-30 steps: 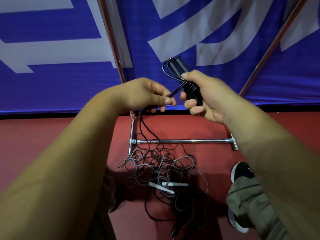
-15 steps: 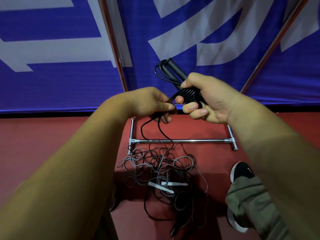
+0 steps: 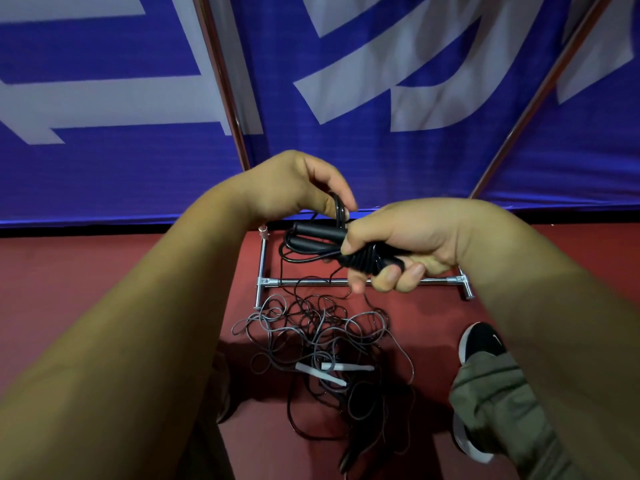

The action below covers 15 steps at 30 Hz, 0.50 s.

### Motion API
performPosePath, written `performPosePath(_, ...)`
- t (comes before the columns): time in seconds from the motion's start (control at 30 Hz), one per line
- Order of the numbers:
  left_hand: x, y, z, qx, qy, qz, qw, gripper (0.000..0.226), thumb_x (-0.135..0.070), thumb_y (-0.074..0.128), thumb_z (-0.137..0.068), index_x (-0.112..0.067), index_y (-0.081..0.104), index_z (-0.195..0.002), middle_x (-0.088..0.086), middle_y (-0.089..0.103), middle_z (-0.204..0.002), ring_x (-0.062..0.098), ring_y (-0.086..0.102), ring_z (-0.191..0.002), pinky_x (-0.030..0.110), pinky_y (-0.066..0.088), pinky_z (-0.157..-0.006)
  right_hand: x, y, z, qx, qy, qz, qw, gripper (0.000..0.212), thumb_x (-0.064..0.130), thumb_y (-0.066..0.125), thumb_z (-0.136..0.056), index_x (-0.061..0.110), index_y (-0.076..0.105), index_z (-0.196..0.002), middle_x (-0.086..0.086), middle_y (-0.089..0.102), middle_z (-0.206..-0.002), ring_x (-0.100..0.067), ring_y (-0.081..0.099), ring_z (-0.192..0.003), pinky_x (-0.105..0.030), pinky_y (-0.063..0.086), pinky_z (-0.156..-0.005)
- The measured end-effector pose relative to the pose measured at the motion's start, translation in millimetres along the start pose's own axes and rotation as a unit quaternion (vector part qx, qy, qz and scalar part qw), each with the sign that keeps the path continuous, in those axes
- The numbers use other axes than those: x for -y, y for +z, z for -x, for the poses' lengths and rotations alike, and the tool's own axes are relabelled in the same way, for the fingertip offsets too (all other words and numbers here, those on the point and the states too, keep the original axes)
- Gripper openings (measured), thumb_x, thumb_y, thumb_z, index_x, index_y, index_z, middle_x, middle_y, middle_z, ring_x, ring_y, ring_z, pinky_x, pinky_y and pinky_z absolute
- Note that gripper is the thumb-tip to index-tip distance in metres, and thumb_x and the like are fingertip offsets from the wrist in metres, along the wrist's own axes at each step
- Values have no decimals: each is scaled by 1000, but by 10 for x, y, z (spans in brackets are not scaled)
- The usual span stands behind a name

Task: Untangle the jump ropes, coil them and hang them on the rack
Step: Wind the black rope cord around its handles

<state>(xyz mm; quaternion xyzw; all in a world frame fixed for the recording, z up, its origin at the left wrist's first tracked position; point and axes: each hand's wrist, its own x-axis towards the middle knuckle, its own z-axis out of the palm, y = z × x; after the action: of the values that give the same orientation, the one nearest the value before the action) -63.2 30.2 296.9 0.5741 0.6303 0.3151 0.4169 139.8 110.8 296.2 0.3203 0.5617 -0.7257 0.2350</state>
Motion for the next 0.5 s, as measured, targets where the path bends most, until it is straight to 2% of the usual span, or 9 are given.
performPosePath(0.07,-41,9,0,-5,2,-19,1000,20,2,82,-83,-14,84,-96,14,78,-100,31,75,-101,44,58,-102,-20,-28,-43,-26,10,9,1000,22,17,53,-102,5,50,-120,-21,67,-86,-13,37,-50,-15,23,-34)
performPosePath(0.17,-114,19,-7,5,12,-68,998,27,1,83,-83,-22,86,-96,0,75,-97,18,73,-96,33,58,-98,-51,-86,-114,-80,13,31,996,28,18,59,-100,4,53,-123,-19,72,-93,-15,41,-51,-15,26,-35)
performPosePath(0.3,-142,17,-13,30,-2,-135,990,31,-8,83,-86,-33,84,-106,-10,70,-100,8,69,-93,20,52,-87,-84,-144,-217,-150,13,54,987,21,19,61,-99,6,56,-115,-18,77,-95,-15,47,-53,-17,32,-39)
performPosePath(0.4,-137,33,-11,39,-15,-154,987,32,-14,81,-90,-36,82,-113,-12,69,-103,6,67,-93,19,51,-86,-109,-195,-282,-210,-7,64,976,19,21,62,-96,8,59,-110,-11,74,-87,-16,50,-54,-20,37,-43)
performPosePath(0.5,-129,61,-36,-5,-25,-197,980,34,-19,83,-88,-36,79,-116,-14,74,-99,-2,68,-86,15,52,-79,-99,-208,-312,-266,-48,75,960,15,23,60,-98,10,61,-105,-7,71,-89,-13,52,-53,-25,49,-46)
